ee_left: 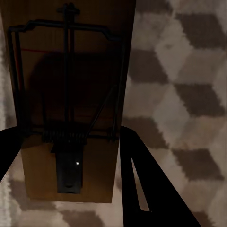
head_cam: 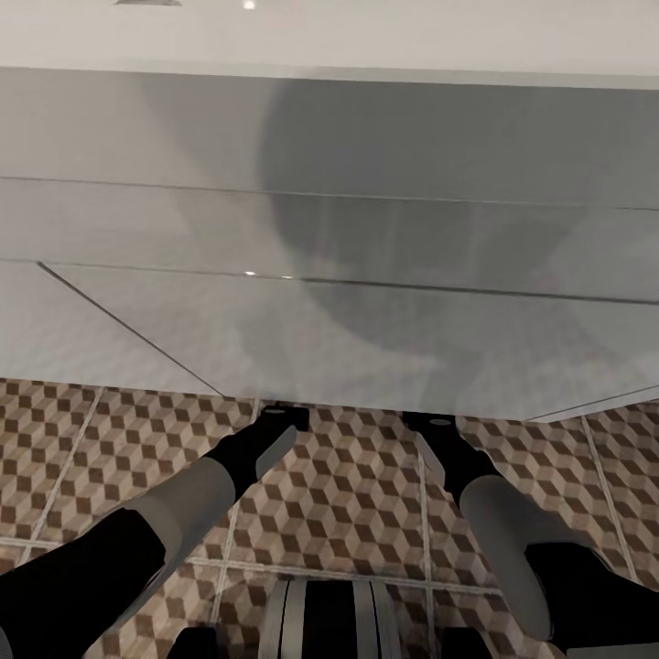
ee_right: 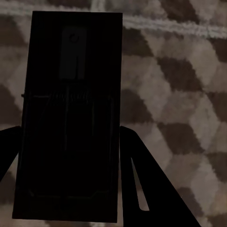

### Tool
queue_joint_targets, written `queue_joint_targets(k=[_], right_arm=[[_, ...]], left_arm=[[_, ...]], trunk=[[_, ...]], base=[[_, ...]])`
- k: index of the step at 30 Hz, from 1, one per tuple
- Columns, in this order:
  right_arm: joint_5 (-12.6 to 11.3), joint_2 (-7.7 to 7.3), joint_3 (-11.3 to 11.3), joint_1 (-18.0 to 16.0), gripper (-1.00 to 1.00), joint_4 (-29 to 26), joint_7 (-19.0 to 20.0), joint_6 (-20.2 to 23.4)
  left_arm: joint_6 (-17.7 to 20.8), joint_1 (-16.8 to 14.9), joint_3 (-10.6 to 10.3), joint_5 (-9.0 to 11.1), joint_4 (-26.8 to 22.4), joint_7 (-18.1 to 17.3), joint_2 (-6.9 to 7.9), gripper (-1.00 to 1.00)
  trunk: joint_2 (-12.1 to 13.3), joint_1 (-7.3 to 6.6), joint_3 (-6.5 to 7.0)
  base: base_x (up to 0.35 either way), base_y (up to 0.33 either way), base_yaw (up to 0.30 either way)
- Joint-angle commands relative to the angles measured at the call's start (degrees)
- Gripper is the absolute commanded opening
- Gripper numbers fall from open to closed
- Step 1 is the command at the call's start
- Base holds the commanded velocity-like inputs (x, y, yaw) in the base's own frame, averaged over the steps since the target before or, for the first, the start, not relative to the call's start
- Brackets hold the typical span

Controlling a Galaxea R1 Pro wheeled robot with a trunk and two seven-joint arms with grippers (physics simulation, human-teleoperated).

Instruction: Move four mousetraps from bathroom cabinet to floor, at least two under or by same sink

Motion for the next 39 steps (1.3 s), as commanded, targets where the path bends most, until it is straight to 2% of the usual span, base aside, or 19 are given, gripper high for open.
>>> queue_joint_targets(k=[1, 24, 39], right_arm=[[-0.15, 0.0, -0.02, 0.0, -1.0, 0.0, 0.07, -0.07], [-0.15, 0.0, 0.05, 0.04, -1.0, 0.09, 0.11, -0.04], [-0.15, 0.01, 0.05, 0.09, -1.0, 0.0, 0.12, -0.13]], left_arm=[[0.09, -0.14, 0.01, -0.18, 0.0, -0.04, 0.0, -1.0], [-0.02, -2.27, 0.01, -0.19, -0.02, -0.11, -0.09, -1.0], [-0.04, -2.4, 0.01, -0.19, -0.06, -0.12, -0.32, -1.0]], trunk=[[0.0, 0.0, 0.0], [0.0, 0.0, 0.0], [0.0, 0.0, -0.07]], base=[[0.0, 0.0, 0.0], [0.0, 0.0, -0.001], [0.0, 0.0, -0.086]])
